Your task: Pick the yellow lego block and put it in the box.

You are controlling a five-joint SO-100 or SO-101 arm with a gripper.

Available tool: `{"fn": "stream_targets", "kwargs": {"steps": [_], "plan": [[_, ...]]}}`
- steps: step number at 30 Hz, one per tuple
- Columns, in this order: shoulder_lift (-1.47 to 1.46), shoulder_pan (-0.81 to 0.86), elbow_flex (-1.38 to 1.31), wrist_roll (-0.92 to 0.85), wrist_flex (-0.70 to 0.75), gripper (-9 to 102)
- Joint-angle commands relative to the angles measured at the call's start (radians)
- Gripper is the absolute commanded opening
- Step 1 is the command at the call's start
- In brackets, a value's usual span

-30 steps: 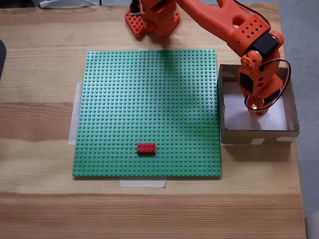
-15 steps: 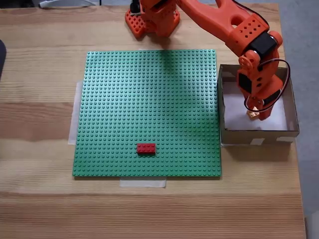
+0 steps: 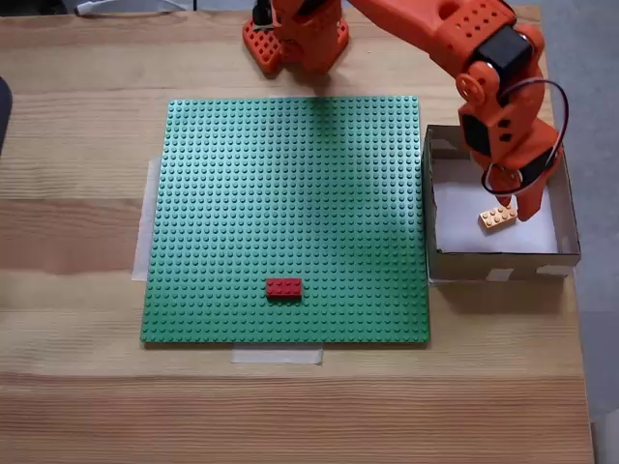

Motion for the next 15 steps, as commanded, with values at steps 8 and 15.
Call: {"fn": "stream_targets", "kwargs": {"steps": [8, 15], "plan": [[0.255, 0.054, 0.098, -0.028, -0.192, 7], [0.35, 0.101, 0.104, -0.005, -0.256, -1]]}}
